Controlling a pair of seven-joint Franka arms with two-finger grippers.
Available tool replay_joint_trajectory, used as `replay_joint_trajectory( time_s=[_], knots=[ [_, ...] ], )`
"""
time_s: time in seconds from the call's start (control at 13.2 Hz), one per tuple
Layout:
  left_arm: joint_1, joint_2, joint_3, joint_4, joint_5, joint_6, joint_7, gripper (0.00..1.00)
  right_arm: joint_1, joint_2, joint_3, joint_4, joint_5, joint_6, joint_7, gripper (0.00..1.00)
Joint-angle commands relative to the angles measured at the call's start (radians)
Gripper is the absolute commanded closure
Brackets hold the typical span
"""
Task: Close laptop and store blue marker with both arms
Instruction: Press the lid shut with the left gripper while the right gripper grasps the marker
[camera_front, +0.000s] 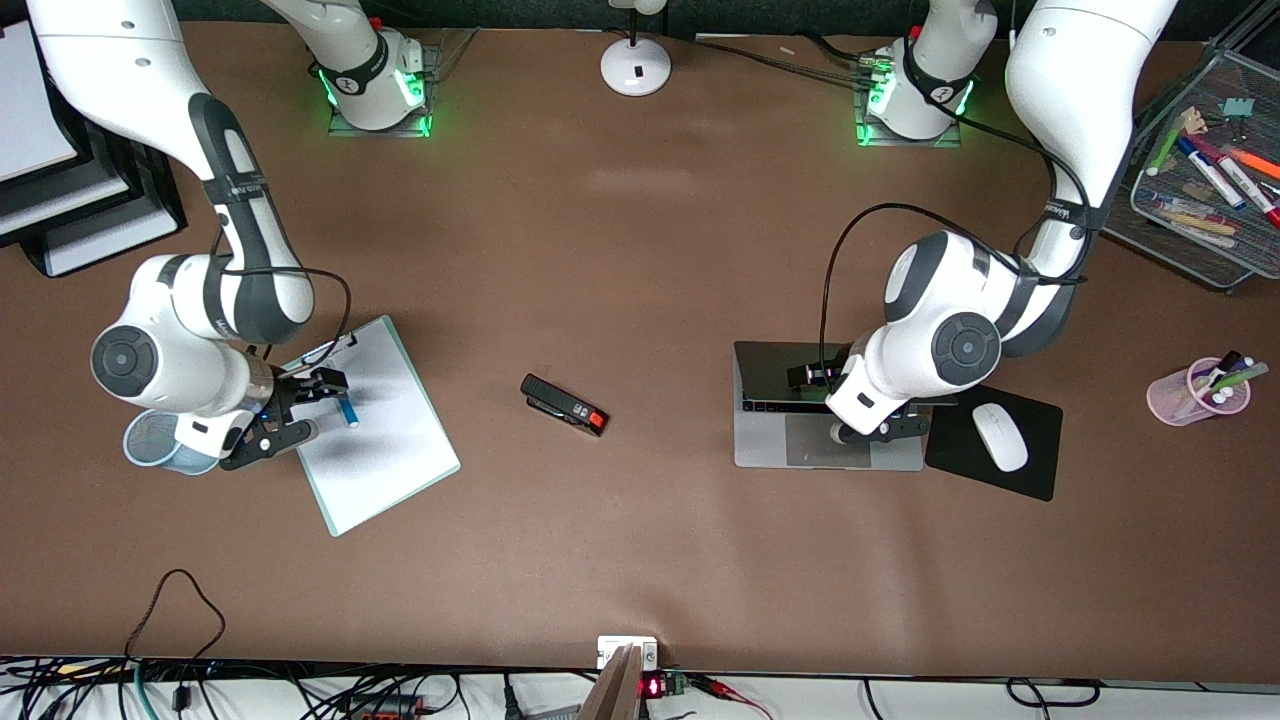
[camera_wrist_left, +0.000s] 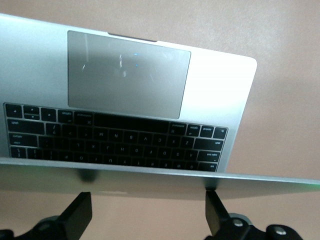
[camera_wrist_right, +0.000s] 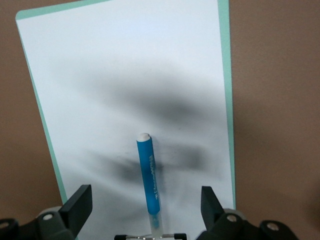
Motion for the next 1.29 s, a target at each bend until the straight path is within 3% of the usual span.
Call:
replay_joint_trajectory(
  time_s=[0.0, 1.21],
  knots=[
    [-0.006, 0.031, 0.0, 0.032, 0.005, 0.012, 0.002, 0.0, 0.003, 0.026, -0.003, -0.009, 0.016, 0.05, -0.028, 0.06],
    [-0.016, 0.158, 0.002, 0.043, 0.006, 0.21, 0.002, 0.0, 0.006, 0.079, -0.003, -0.015, 0.019, 0.069, -0.025, 0.35]
  ],
)
